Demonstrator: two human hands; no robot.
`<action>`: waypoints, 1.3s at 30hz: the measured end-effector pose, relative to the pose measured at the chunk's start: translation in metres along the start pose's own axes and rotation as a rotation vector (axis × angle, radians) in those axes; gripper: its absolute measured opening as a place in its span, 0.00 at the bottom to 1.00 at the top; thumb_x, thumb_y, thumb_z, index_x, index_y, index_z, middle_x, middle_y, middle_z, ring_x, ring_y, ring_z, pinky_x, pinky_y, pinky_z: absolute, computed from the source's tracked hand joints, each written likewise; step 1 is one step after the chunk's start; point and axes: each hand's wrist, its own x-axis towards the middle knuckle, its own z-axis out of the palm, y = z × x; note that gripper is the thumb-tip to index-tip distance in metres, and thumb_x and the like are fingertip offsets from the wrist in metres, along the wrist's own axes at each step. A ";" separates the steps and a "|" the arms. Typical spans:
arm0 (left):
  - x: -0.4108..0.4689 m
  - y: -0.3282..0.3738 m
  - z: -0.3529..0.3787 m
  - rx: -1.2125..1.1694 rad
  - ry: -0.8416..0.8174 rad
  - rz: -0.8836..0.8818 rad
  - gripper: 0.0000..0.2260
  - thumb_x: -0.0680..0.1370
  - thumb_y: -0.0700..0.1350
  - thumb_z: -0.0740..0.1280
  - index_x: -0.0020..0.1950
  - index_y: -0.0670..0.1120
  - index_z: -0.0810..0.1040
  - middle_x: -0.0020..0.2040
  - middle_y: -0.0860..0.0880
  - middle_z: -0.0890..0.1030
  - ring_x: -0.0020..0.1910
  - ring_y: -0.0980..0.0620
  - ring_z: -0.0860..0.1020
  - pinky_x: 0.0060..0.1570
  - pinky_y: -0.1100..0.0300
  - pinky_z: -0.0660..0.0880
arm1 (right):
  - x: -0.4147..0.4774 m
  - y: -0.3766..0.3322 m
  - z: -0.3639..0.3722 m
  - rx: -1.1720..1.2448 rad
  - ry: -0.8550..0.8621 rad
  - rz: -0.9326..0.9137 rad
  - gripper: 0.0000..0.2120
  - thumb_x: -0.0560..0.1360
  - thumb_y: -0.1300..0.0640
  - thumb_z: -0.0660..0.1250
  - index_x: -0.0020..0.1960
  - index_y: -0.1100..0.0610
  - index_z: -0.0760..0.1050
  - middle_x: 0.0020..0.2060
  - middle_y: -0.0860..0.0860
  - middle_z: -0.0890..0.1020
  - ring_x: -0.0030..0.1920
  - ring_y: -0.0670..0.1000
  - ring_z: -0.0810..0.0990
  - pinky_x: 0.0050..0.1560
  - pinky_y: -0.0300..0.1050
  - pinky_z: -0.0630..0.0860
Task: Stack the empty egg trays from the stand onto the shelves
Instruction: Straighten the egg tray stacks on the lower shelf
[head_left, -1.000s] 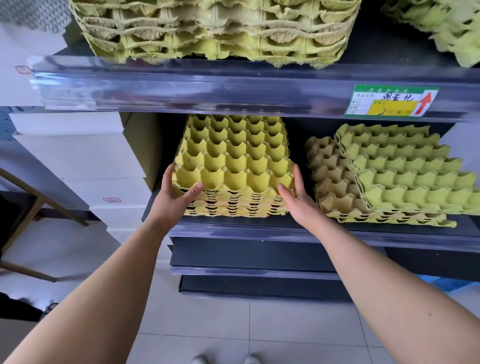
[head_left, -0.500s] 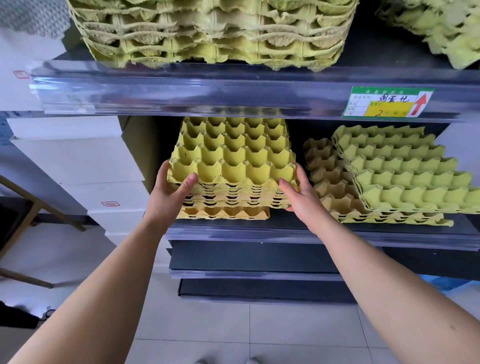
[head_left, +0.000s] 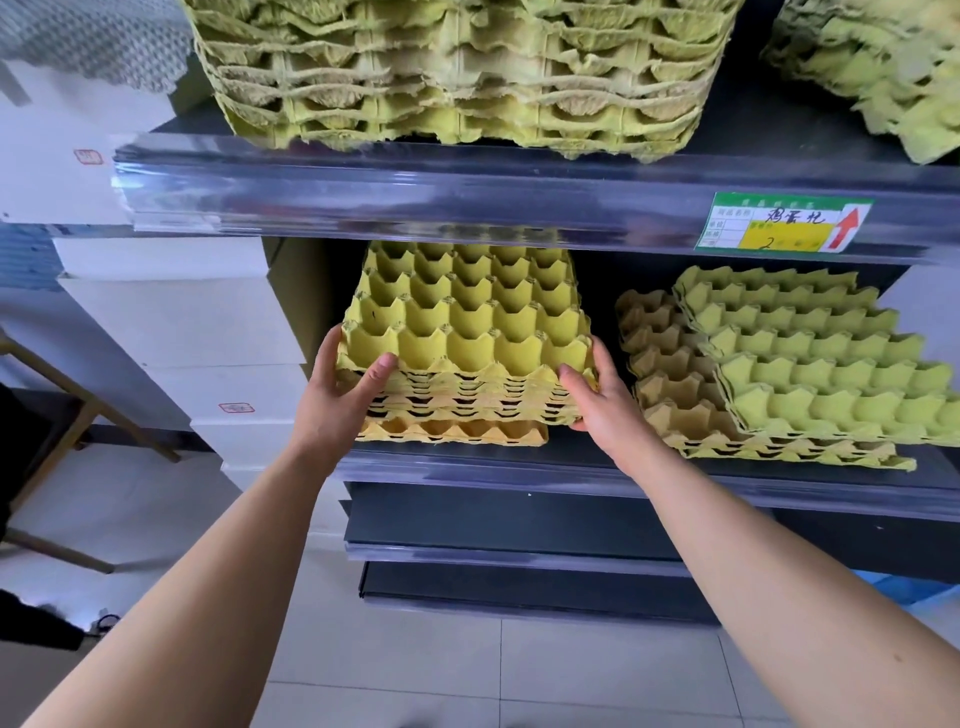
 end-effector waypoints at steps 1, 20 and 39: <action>0.000 0.002 -0.003 0.017 0.022 0.026 0.37 0.70 0.65 0.68 0.75 0.60 0.59 0.63 0.49 0.76 0.63 0.47 0.75 0.64 0.48 0.72 | 0.000 -0.001 0.003 0.013 -0.004 -0.006 0.35 0.69 0.31 0.60 0.71 0.32 0.48 0.67 0.35 0.64 0.69 0.47 0.67 0.66 0.59 0.69; 0.010 -0.020 -0.023 0.006 0.024 0.018 0.36 0.71 0.63 0.68 0.75 0.58 0.59 0.58 0.55 0.77 0.58 0.53 0.77 0.63 0.52 0.72 | 0.001 -0.005 0.030 -0.232 0.040 -0.008 0.32 0.77 0.37 0.56 0.76 0.44 0.48 0.71 0.47 0.67 0.69 0.51 0.68 0.65 0.44 0.65; 0.023 -0.032 -0.022 0.061 -0.056 -0.067 0.37 0.70 0.64 0.66 0.76 0.57 0.58 0.64 0.50 0.75 0.62 0.47 0.74 0.65 0.49 0.70 | 0.003 -0.008 0.031 -0.312 -0.048 0.047 0.33 0.78 0.38 0.55 0.76 0.47 0.46 0.70 0.47 0.69 0.66 0.51 0.71 0.60 0.40 0.64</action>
